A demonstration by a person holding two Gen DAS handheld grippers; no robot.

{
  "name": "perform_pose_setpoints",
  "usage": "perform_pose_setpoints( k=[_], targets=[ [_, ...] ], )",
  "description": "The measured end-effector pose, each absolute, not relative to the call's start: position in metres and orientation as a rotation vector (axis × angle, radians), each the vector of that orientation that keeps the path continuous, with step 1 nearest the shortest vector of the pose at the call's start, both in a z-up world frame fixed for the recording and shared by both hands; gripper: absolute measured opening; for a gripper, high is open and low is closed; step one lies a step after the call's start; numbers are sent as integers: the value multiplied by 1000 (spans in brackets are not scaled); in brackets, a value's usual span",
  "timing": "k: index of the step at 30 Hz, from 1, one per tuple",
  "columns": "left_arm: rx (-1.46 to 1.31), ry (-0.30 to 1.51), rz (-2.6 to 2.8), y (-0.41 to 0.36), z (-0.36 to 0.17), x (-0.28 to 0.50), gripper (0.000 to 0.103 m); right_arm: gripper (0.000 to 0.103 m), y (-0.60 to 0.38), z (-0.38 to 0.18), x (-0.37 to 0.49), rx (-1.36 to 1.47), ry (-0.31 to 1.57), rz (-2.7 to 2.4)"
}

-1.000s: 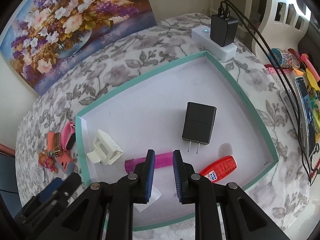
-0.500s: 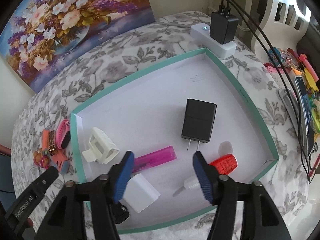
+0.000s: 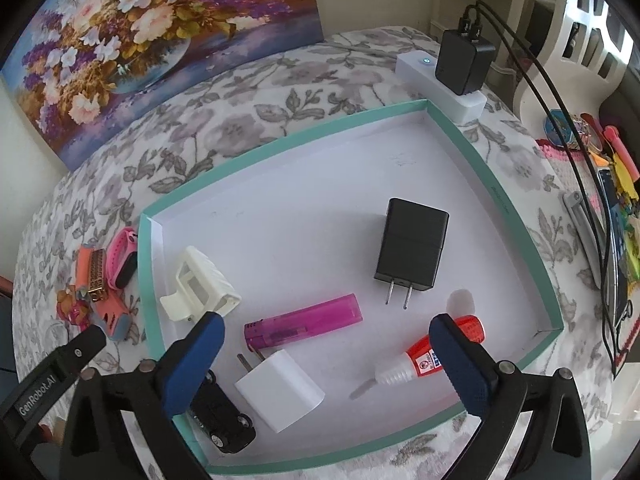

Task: Organize rigid objects
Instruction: 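Move both open tools back toward the item cluster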

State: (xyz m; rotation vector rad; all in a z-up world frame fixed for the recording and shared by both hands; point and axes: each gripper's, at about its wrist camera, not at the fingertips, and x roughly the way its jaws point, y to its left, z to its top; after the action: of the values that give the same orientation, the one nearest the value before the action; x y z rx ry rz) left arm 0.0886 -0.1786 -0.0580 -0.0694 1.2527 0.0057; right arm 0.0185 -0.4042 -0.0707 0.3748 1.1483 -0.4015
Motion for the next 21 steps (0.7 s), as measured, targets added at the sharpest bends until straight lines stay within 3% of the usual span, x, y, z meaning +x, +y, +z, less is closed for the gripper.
perform_pose_setpoints(
  k=[21],
  targets=[
    [-103,1173,59,-145,-47,100,95,103,-379,-55,25,322,1078,-372]
  ],
)
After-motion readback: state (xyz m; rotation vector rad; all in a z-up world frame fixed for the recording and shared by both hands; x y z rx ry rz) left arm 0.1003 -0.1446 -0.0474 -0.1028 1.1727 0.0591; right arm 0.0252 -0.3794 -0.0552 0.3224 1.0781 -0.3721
